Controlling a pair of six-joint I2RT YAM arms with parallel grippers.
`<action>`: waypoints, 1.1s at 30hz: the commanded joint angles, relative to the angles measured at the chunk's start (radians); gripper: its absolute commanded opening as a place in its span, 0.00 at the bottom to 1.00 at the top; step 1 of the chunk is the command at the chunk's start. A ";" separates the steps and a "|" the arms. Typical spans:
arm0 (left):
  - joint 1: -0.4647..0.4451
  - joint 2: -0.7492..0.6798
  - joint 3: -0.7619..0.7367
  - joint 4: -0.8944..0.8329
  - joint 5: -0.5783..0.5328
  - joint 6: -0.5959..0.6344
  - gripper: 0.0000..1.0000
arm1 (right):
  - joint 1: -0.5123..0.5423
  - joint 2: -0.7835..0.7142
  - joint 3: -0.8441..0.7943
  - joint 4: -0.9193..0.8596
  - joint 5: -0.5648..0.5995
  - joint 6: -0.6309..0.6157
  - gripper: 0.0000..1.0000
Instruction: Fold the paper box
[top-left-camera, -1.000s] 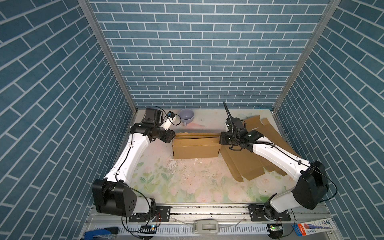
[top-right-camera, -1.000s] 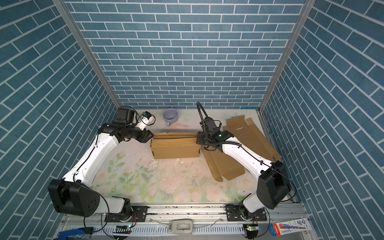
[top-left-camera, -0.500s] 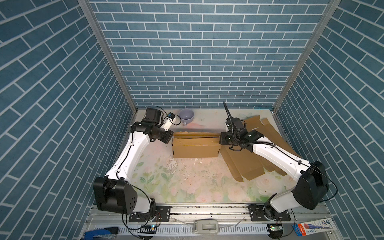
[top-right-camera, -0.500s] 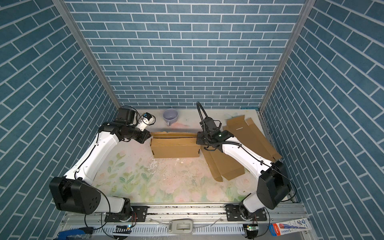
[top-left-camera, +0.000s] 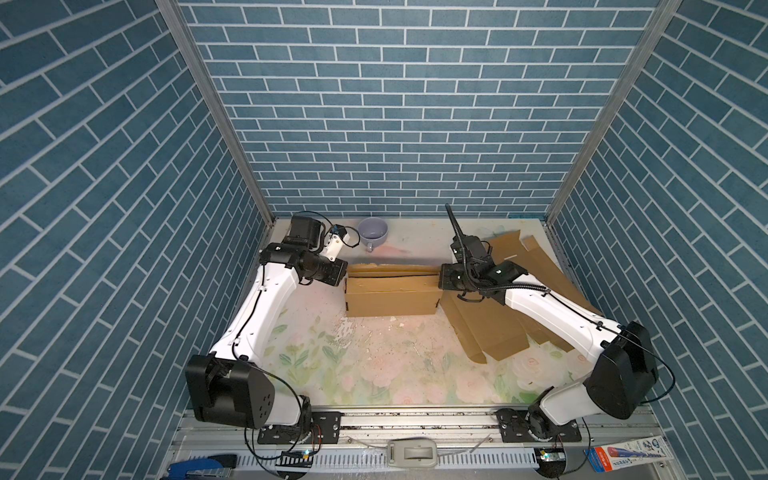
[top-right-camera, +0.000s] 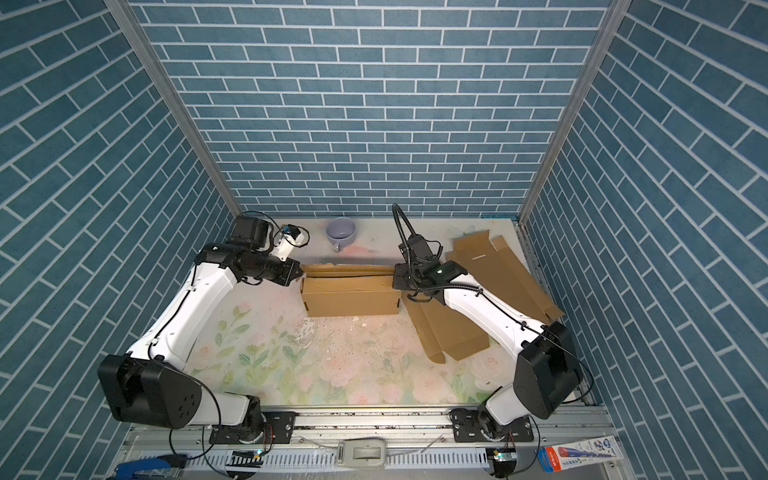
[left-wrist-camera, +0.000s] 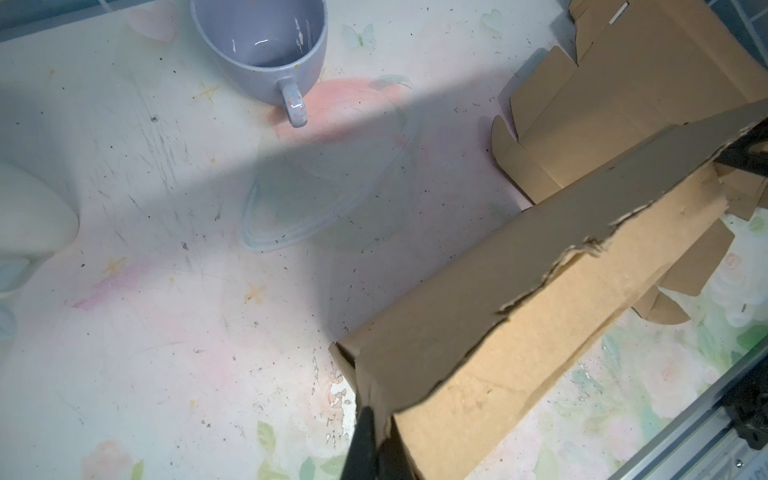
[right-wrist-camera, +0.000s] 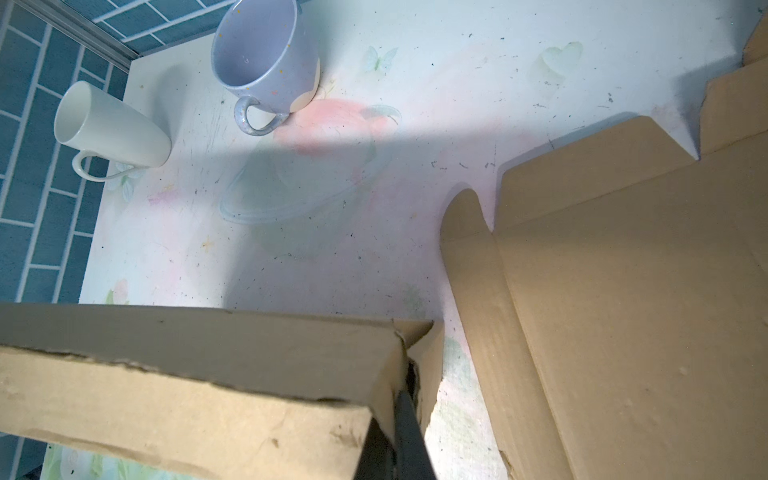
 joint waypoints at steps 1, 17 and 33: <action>0.003 -0.036 -0.046 0.027 0.029 -0.100 0.03 | 0.018 0.018 -0.006 -0.120 -0.003 0.038 0.00; 0.003 -0.145 -0.292 0.230 0.046 -0.289 0.01 | 0.026 0.021 -0.016 -0.104 0.002 0.060 0.00; 0.003 -0.176 -0.427 0.345 0.079 -0.374 0.00 | 0.029 0.025 -0.025 -0.096 0.006 0.069 0.00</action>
